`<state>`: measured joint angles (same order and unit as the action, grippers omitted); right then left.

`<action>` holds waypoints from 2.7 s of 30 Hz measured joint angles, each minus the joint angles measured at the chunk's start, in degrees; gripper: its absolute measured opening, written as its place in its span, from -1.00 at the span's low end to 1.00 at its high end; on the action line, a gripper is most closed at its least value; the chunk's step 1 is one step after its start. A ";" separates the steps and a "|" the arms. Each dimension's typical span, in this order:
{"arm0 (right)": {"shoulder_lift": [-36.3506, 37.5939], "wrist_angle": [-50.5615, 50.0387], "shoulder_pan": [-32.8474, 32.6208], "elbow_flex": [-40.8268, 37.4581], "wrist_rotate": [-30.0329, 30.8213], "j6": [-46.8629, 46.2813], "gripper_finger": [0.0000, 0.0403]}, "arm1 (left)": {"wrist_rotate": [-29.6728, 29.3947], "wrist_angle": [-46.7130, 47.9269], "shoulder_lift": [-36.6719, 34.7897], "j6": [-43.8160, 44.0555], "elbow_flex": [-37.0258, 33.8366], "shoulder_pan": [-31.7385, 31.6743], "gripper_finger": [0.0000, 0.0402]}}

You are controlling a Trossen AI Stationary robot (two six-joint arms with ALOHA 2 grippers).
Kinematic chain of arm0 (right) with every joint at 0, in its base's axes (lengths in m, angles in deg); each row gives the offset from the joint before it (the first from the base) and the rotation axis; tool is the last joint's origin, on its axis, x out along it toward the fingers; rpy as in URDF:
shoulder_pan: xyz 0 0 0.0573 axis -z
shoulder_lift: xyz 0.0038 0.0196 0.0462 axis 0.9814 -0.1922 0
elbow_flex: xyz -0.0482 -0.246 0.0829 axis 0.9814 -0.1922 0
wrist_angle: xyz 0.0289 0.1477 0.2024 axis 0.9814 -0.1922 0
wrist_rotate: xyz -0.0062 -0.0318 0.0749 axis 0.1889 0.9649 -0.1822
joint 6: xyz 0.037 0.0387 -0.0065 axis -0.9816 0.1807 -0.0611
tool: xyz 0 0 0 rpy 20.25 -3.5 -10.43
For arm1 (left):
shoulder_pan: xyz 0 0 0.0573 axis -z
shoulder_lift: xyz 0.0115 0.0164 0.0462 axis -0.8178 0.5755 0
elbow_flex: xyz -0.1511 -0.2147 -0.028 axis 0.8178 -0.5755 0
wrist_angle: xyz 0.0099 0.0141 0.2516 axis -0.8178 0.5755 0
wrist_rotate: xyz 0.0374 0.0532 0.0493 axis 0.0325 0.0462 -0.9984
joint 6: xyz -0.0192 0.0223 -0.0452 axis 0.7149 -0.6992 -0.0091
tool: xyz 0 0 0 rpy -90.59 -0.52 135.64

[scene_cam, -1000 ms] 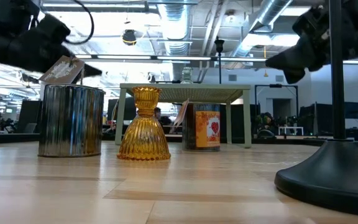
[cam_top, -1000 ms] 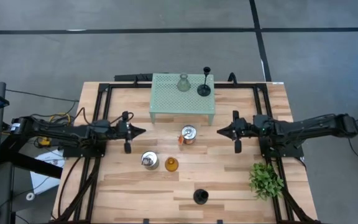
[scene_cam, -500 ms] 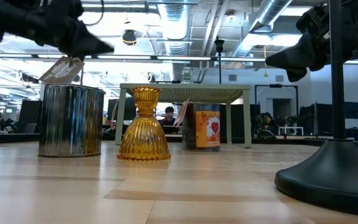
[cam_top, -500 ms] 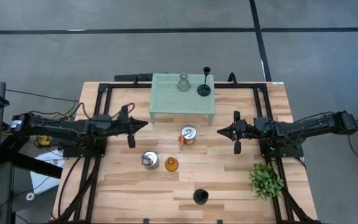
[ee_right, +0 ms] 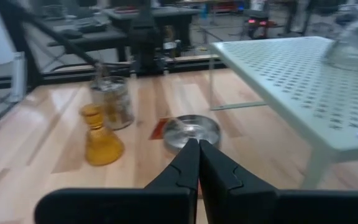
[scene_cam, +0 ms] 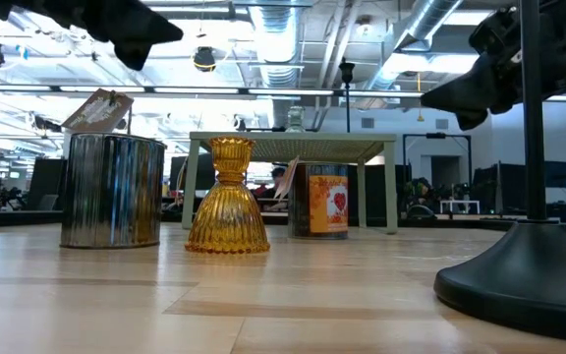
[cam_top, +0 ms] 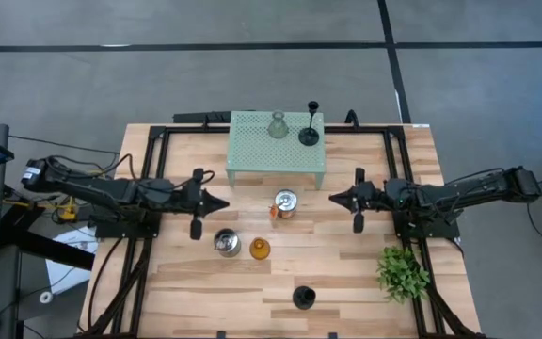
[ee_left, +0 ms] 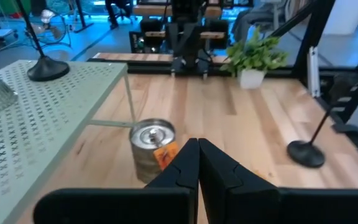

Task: Pick & Place candle stick holders
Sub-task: Put the bottom silver scented candle on the shelf

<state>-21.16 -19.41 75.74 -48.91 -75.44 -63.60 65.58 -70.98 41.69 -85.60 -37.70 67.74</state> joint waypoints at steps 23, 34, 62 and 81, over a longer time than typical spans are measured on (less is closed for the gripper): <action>-0.01 -3.47 -2.66 0.02 8.99 -5.62 -1.00 | -4.04 13.47 3.63 31.91 1.80 0.67 -0.99; 0.00 -3.37 -2.66 0.02 9.23 -5.75 -1.00 | 5.17 30.07 10.38 40.47 5.65 -0.09 -0.99; 0.00 -4.81 -2.75 0.02 8.55 -5.73 -1.00 | 11.09 29.07 13.98 42.21 5.70 -0.95 -0.54; 0.00 -6.80 -2.82 0.02 8.55 -5.77 -1.00 | 16.97 25.79 21.18 44.17 5.70 -0.97 -0.26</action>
<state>-21.16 -26.21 72.92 -48.88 -66.89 -69.37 82.54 -45.18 62.87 -41.43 -32.01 66.77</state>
